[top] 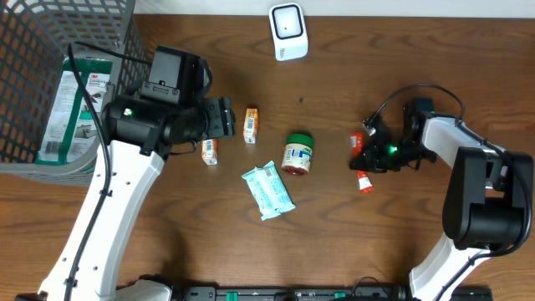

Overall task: Scan the item barcode
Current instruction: 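Regrasp the red stick with right gripper and set it upright right of jar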

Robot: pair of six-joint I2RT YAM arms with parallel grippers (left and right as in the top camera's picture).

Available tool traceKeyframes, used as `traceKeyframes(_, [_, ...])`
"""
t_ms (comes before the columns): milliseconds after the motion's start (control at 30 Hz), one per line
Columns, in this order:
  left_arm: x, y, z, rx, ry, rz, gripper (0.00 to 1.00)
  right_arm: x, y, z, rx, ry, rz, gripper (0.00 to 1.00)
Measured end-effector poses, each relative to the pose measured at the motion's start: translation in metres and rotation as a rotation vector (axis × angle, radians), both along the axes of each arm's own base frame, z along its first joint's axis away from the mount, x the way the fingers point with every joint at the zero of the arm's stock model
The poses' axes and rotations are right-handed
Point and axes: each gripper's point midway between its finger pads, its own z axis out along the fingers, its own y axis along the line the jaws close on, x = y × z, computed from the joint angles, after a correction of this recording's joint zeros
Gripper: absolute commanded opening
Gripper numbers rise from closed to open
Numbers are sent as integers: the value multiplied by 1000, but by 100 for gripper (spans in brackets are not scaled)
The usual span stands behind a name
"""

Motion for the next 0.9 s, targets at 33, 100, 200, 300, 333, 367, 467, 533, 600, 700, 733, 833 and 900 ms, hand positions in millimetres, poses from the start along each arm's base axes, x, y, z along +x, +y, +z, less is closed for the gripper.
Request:
traceKeyframes(33, [0, 0, 0, 0, 0, 0, 74, 1, -1, -1, -8, -6, 0, 1])
traceKeyframes(100, [0, 0, 0, 0, 0, 0, 74, 3, -3, -6, -25, -24, -1, 1])
traceKeyframes(200, [0, 0, 0, 0, 0, 0, 74, 4, -2, -8, -16, -44, 1, 1])
traceKeyframes(300, [0, 0, 0, 0, 0, 0, 74, -1, 3, -5, 21, -34, 8, 1])
traceKeyframes(333, [0, 0, 0, 0, 0, 0, 74, -4, 5, -1, 45, -21, 9, 1])
traceKeyframes(367, [0, 0, 0, 0, 0, -1, 74, -9, 8, 4, 80, 3, 10, 1])
traceKeyframes(467, [0, 0, 0, 0, 0, 0, 74, -18, 14, 23, 167, 45, 14, 1])
traceKeyframes(533, [0, 0, 0, 0, 0, -1, 74, -15, 15, 37, 210, 35, 11, 1])
traceKeyframes(600, [0, 0, 0, 0, 0, 0, 74, -8, 13, 53, 239, -9, 4, 1])
traceKeyframes(700, [0, 0, 0, 0, 0, -1, 74, 3, 1, 68, 247, -78, -22, 1])
traceKeyframes(733, [0, 0, 0, 0, 0, 0, 74, 6, -4, 69, 245, -92, -31, 1])
traceKeyframes(833, [0, 0, 0, 0, 0, -1, 74, 10, -17, 66, 240, -126, -62, 1])
traceKeyframes(900, [0, 0, 0, 0, 0, 0, 74, 9, -22, 60, 238, -132, -77, 1])
